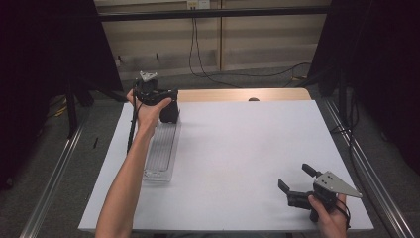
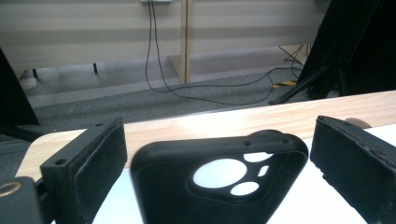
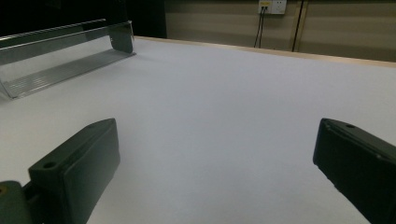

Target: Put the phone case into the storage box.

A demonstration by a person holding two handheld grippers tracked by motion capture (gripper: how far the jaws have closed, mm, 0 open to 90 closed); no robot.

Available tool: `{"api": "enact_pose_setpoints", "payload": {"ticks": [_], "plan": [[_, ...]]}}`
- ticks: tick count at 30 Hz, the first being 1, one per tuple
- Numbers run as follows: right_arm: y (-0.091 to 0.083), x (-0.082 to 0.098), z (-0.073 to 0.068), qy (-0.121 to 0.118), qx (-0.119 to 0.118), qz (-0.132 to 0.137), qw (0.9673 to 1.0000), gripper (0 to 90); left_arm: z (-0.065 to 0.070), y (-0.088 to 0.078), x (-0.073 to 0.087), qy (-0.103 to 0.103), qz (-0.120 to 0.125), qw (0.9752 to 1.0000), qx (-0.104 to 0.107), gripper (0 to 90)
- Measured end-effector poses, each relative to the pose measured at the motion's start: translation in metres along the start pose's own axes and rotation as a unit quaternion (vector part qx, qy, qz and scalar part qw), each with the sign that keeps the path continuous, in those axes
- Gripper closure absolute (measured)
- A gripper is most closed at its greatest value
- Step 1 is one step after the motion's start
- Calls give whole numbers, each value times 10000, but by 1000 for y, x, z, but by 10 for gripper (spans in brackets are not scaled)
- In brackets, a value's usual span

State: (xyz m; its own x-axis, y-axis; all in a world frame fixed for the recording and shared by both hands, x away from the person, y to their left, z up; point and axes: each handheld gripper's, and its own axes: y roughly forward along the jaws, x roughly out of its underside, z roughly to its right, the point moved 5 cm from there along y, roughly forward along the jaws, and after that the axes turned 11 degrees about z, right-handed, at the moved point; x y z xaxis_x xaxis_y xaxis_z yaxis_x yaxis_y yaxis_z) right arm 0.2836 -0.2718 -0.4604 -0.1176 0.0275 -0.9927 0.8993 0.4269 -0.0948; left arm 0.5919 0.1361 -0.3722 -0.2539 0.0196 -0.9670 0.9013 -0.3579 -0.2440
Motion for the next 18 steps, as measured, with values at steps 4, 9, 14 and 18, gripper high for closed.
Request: {"api": "enact_pose_setpoints", "payload": {"ticks": [4, 9, 14, 18], "plan": [[0, 0, 0, -11, 6, -3, 10000, 1, -1, -2, -4, -66, 124, 9999, 99, 26], [0, 0, 0, -12, 4, 4, 10000, 1, -3, -6, -10, -72, 305, 9994, 175, 23], [0, 0, 0, -11, 7, 5, 10000, 1, -5, -10, -13, -28, 348, 9990, 277, 22], [0, 0, 0, -9, 19, -1, 10000, 1, -6, -13, -17, -42, 461, 9983, 355, 21]]}}
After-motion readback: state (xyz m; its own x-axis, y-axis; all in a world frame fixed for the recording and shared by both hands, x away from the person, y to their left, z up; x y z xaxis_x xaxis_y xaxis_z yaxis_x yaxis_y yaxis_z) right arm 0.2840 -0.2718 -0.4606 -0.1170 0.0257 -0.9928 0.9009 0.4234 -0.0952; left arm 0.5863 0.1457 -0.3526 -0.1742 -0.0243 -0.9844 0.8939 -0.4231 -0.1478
